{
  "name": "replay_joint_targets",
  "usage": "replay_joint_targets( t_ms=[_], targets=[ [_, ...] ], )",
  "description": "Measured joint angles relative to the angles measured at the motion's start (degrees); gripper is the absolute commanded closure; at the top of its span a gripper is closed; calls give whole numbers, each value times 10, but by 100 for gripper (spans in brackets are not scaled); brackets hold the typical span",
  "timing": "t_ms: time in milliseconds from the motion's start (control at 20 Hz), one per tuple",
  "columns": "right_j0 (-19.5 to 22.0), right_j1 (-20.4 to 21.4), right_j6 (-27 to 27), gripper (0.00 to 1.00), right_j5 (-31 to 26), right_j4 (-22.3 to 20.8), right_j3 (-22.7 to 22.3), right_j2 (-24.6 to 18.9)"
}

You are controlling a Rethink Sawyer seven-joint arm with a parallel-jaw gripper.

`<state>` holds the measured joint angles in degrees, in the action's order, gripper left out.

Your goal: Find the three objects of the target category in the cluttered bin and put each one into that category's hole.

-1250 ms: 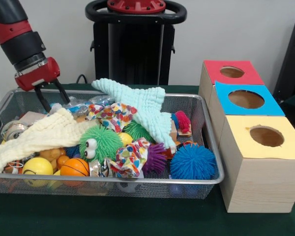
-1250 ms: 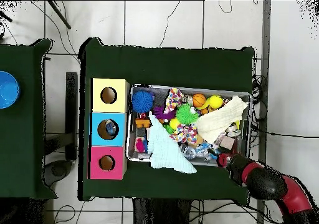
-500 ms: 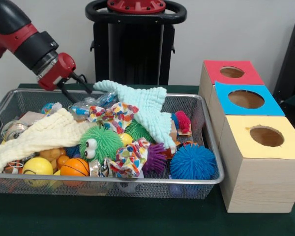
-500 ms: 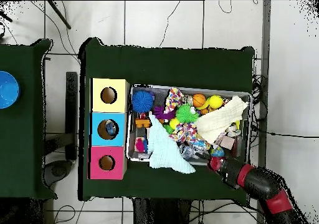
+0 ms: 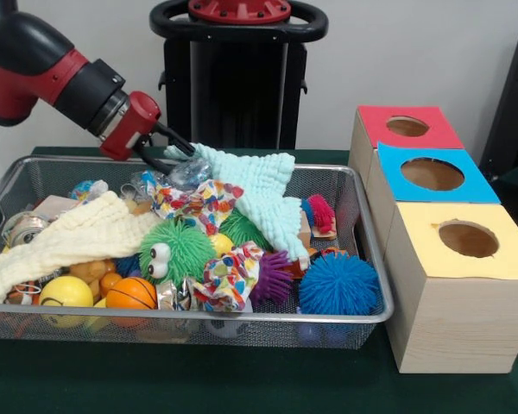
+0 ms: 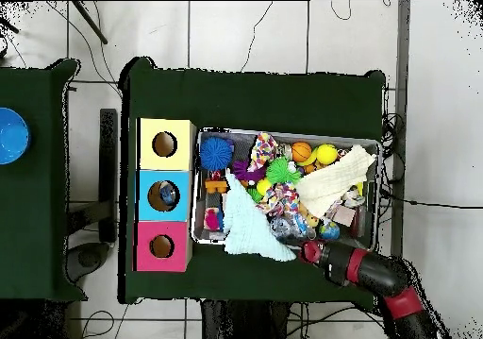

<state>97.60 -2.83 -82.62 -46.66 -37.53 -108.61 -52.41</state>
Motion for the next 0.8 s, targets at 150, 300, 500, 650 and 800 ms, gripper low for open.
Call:
replay_joint_targets(
  t_ms=[150,300,500,650,800],
  targets=[
    [0,-2,8,0,0,-12,0,0],
    [0,-2,10,0,2,-30,0,0],
    [0,1,10,100,17,-36,-2,0],
    [0,2,10,100,21,-38,-3,0],
    [-3,15,10,100,45,-52,-12,0]
  ],
)
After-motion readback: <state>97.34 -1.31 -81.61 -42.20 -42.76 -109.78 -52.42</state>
